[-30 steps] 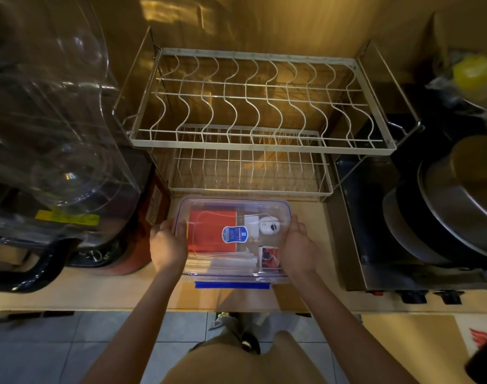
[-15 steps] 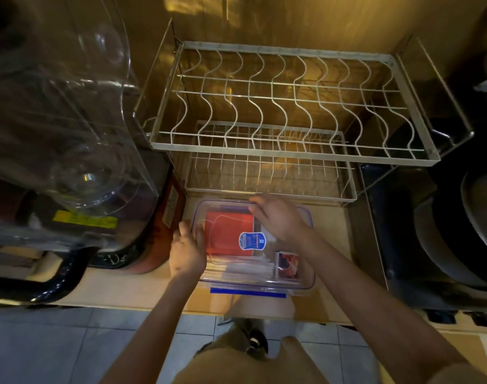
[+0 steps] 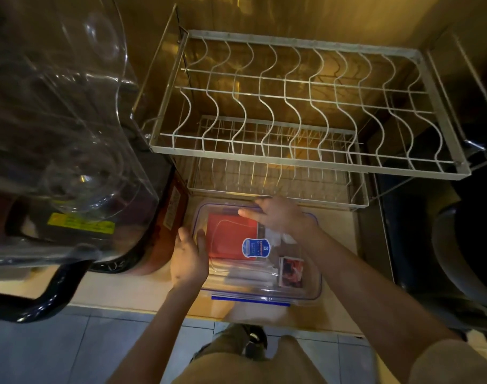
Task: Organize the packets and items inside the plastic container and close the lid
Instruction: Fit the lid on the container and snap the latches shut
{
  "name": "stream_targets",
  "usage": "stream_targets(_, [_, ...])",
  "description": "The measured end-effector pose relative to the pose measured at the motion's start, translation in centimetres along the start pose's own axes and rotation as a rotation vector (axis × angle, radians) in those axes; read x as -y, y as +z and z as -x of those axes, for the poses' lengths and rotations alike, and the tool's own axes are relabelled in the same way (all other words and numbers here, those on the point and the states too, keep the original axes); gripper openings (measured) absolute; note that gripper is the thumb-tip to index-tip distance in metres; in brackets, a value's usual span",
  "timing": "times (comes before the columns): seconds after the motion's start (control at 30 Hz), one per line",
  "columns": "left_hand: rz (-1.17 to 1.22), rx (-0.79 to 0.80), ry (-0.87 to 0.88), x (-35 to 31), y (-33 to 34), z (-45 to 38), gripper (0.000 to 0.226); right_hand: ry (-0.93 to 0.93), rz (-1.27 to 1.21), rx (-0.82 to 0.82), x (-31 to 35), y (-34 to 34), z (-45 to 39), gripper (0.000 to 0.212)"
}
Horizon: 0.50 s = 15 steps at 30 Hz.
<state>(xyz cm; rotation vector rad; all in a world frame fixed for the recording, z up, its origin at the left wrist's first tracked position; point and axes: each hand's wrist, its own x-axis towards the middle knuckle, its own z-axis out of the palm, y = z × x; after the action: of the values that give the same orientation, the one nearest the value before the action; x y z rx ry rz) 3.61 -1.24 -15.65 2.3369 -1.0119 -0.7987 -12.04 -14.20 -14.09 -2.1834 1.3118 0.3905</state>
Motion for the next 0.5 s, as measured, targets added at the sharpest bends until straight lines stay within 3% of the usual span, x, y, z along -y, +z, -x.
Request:
stream_targets(0.13, [-0.081, 0.002, 0.051, 0.5, 0.3, -0.4, 0.031, 0.027, 0.001, -0.011, 0.0, 0.3, -0.2, 0.070])
stream_targets(0.27, [-0.163, 0.021, 0.097, 0.9, 0.2, -0.5, 0.029, 0.057, 0.093, -0.134, 0.1, 1.3, 0.6, 0.070])
stream_targets(0.43, [-0.111, 0.006, 0.090, 0.6, 0.0, 0.0, 0.027, 0.030, 0.077, -0.266, 0.2, 2.2, 1.5, 0.091])
stream_targets(0.5, [-0.095, -0.001, 0.081, 0.4, -0.1, 0.1, 0.027, 0.007, 0.061, -0.311, 0.2, 2.3, 1.6, 0.088])
